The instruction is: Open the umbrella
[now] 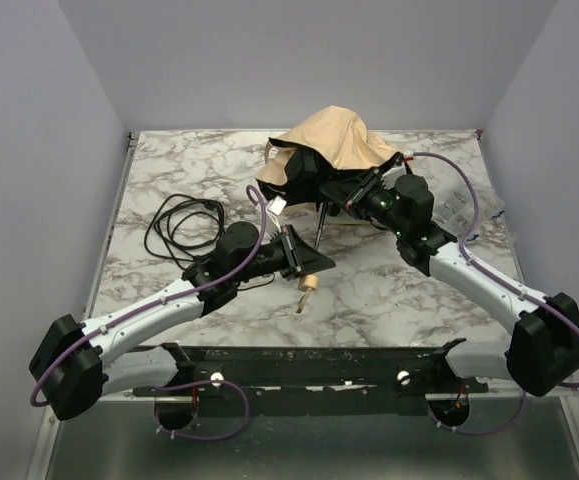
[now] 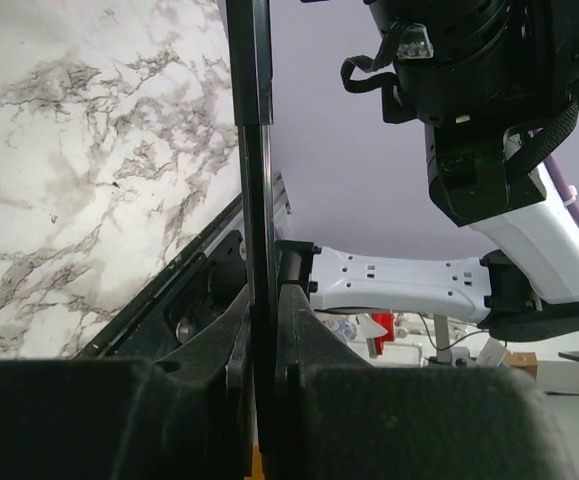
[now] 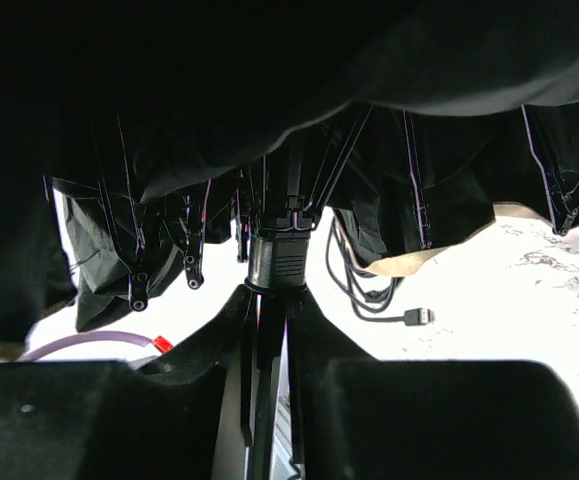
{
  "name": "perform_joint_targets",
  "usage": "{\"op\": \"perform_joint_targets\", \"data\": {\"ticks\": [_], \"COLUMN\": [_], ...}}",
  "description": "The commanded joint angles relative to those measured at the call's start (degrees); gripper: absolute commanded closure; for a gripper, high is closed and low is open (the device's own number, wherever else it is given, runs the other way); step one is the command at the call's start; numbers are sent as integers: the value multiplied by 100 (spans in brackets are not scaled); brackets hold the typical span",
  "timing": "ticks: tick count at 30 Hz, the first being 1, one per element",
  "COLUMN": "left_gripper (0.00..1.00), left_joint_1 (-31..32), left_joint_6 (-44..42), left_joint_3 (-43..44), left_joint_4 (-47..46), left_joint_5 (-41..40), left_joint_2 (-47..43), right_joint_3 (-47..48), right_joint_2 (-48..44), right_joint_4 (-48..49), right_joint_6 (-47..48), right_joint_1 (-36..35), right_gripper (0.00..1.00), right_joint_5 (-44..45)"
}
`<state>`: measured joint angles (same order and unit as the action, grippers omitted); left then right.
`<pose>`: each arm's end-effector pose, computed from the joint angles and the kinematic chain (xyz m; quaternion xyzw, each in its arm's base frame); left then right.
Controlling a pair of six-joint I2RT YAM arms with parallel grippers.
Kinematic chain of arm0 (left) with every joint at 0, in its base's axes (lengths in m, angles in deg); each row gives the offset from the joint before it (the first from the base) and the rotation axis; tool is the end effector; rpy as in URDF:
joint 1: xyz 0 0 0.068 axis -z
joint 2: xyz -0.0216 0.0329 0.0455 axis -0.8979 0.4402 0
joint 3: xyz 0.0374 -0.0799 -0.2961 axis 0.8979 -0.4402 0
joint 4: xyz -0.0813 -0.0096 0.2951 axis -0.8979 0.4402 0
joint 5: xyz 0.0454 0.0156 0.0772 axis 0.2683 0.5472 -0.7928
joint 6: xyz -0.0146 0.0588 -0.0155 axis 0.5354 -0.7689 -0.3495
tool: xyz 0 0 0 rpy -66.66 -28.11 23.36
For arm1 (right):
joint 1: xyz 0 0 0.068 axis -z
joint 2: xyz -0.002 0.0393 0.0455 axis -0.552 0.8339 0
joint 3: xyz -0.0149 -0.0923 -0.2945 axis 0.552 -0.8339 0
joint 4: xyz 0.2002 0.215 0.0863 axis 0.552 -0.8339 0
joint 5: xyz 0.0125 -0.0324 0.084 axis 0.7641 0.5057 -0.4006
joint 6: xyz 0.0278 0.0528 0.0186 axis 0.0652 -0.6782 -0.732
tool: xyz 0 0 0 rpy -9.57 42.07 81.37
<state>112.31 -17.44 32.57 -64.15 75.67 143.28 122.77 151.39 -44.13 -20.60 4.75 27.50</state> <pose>0.1839 -0.2327 0.3025 -0.0293 0.7566 -0.6196 0.2069 0.3003 0.1738 0.3279 0.1733 0.7243 0.5241 0.4132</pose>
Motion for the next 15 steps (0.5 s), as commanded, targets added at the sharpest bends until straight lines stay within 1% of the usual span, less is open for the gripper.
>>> {"op": "perform_joint_targets", "data": {"ticks": [1,2,5,11,15], "left_gripper": [100,100,100,100,100], "left_joint_1": [68,104,296,871,1251], "left_joint_6": [-313,-318,-419,-779,-1116], "left_joint_3": [-26,-65,-95,55,262], "left_joint_4": [-801,-811,-751,-266,343], "left_joint_5": [433,434,395,196,5], "left_joint_2": [-369,-381,-427,-546,-678], "right_joint_3": [-38,-38,-32,494,1106], "right_joint_2": [258,279,312,375,401], "right_joint_4": [548,586,758,935,1042], "right_joint_6": [-155,-178,-346,-290,1], "right_joint_1": [64,64,74,133,193], "right_gripper": [85,90,99,99,99], "right_joint_5": [839,916,1596,2857,3635]}}
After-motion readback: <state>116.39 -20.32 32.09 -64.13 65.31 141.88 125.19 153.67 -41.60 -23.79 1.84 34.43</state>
